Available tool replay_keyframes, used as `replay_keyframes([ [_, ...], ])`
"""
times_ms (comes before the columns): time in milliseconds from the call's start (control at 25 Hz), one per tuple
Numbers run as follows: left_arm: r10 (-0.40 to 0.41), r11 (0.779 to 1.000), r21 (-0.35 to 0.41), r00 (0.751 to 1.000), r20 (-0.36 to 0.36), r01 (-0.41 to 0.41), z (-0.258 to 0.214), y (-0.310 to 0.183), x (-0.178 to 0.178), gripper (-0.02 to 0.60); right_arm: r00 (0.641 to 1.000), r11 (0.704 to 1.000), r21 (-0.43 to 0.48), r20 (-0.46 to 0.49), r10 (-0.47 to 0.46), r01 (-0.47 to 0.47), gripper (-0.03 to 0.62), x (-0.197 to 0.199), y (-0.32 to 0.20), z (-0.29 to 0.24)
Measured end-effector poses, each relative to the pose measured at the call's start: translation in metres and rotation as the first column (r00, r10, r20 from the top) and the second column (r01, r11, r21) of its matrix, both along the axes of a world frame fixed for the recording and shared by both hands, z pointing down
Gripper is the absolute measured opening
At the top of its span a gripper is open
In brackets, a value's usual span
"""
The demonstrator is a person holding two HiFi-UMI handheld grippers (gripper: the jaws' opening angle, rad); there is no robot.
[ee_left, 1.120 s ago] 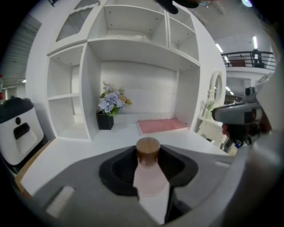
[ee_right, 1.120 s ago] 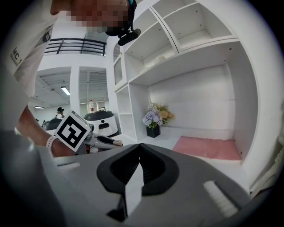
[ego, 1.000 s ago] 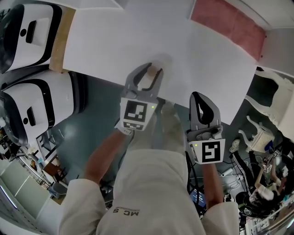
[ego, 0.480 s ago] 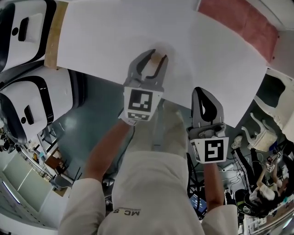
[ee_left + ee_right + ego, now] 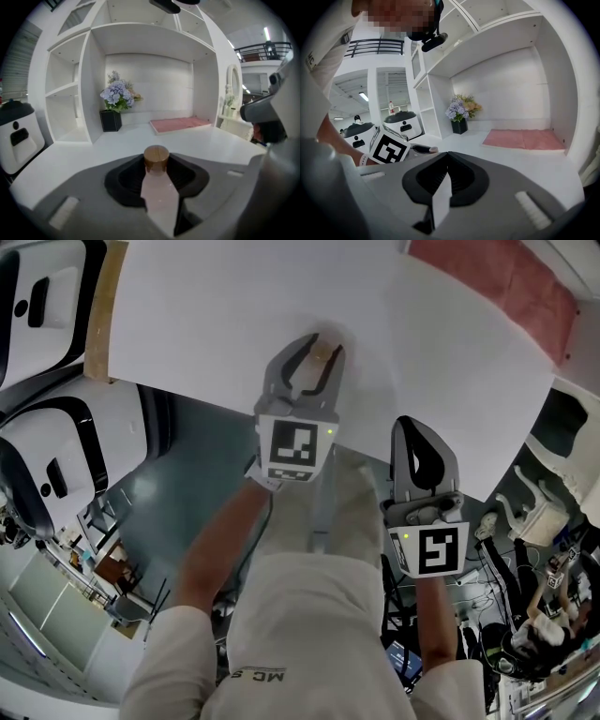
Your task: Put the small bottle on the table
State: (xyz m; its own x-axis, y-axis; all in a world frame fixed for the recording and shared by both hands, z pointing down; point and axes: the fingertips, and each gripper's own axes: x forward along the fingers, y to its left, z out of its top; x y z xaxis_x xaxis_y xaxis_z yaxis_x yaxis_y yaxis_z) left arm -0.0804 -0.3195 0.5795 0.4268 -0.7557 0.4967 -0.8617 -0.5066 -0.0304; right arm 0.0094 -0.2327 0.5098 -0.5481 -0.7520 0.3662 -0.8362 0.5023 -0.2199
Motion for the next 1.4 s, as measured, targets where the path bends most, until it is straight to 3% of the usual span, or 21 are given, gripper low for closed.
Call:
replay_keyframes([
  [240, 0.000, 0.999, 0.033, 1.000, 0.003, 0.000, 0.000, -0.001, 0.005, 0.140, 1.000, 1.000, -0.002, -0.002, 0.009, -0.009, -0.003, 0.005, 0.003, 0.002],
  [520, 0.004, 1.000, -0.004, 1.000, 0.001, -0.004, 0.001, -0.001, 0.003, 0.144, 1.000, 1.000, 0.007, -0.014, 0.018, -0.018, -0.003, 0.007, 0.008, -0.004],
  [720, 0.014, 0.998, -0.059, 1.000, -0.024, -0.016, 0.005, -0.003, 0.005, 0.247, 1.000, 1.000, 0.009, -0.016, 0.021, -0.021, -0.003, 0.012, 0.014, -0.008],
  [1120, 0.011, 0.999, -0.045, 1.000, -0.008, -0.011, -0.025, 0.041, -0.009, 0.249, 0.999, 0.999, 0.028, -0.007, 0.037, -0.037, -0.006, 0.014, 0.034, -0.030],
  [1240, -0.001, 0.999, -0.040, 1.000, -0.015, 0.001, -0.043, 0.060, -0.010, 0.213, 0.999, 0.998, 0.037, -0.005, 0.040, -0.040, -0.009, 0.020, 0.041, -0.043],
  [1400, -0.037, 0.999, -0.022, 0.999, 0.033, 0.038, -0.069, 0.084, -0.020, 0.071, 0.999, 0.997, 0.059, -0.007, 0.044, -0.044, -0.009, 0.027, 0.051, -0.065],
])
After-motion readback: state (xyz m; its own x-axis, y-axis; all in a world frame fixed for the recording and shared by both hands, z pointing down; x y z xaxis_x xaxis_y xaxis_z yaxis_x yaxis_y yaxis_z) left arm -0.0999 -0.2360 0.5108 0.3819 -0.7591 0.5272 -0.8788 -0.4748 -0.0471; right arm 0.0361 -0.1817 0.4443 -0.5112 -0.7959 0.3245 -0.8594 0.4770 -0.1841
